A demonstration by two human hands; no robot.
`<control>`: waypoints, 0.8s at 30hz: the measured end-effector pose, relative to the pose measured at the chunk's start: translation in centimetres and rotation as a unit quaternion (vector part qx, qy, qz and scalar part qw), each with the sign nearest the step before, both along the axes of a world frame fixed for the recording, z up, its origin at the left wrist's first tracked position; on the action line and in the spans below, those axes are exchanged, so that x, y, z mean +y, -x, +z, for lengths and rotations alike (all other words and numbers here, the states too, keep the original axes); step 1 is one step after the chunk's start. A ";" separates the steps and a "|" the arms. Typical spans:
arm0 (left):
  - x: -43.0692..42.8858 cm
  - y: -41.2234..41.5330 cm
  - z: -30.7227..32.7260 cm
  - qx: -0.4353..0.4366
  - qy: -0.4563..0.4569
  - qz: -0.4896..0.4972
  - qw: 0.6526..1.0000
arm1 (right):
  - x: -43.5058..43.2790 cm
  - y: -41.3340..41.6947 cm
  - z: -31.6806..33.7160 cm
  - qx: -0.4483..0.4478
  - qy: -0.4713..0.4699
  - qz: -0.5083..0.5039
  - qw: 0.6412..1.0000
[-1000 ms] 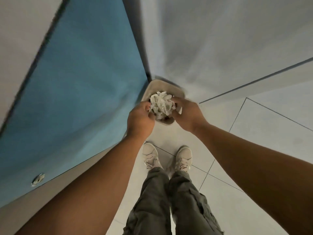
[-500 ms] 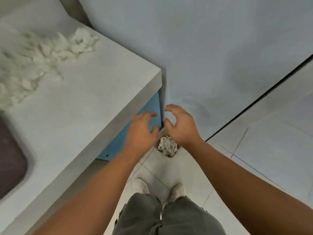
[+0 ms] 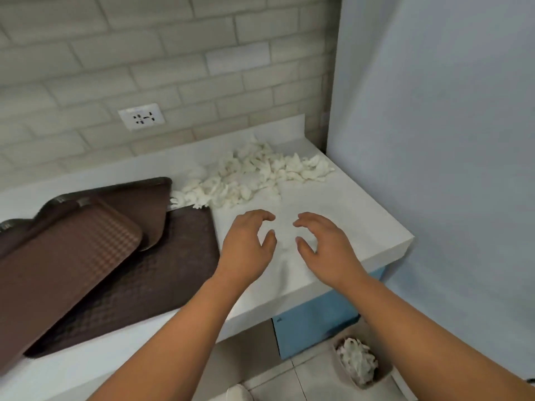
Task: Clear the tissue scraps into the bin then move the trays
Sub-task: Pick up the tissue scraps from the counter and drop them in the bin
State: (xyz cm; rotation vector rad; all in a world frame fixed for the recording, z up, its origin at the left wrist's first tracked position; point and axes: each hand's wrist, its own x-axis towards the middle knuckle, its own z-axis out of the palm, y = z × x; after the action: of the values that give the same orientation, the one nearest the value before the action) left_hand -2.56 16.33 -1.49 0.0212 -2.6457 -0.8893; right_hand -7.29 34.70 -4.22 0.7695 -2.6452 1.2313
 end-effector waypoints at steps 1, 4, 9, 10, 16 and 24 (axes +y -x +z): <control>-1.8 0.1 0.1 -0.001 0.004 0.012 1.000 | -1.6 0.6 0.1 -0.001 0.000 0.009 1.000; -7.2 0.8 0.2 -0.010 0.012 0.046 0.999 | -6.7 2.4 0.3 0.000 -0.004 0.036 0.999; -16.2 3.5 -0.6 -0.012 0.059 0.080 0.995 | -14.7 5.6 0.0 -0.009 -0.040 0.065 0.997; -18.0 4.3 -0.9 -0.021 0.071 0.084 0.994 | -16.1 6.3 -0.1 -0.012 -0.047 0.068 0.996; -27.5 10.4 -2.4 -0.175 0.151 0.081 0.969 | -22.9 10.1 -1.3 -0.034 -0.074 0.079 0.994; -30.7 18.4 -3.9 -0.311 0.382 0.044 0.869 | -26.0 12.4 -3.1 -0.047 -0.092 0.056 0.993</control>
State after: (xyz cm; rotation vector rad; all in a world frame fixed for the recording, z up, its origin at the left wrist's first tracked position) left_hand -20.94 -14.36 -5.41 0.2668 -3.3610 0.3197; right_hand -19.69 8.75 -7.36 0.9202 -2.8582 1.0830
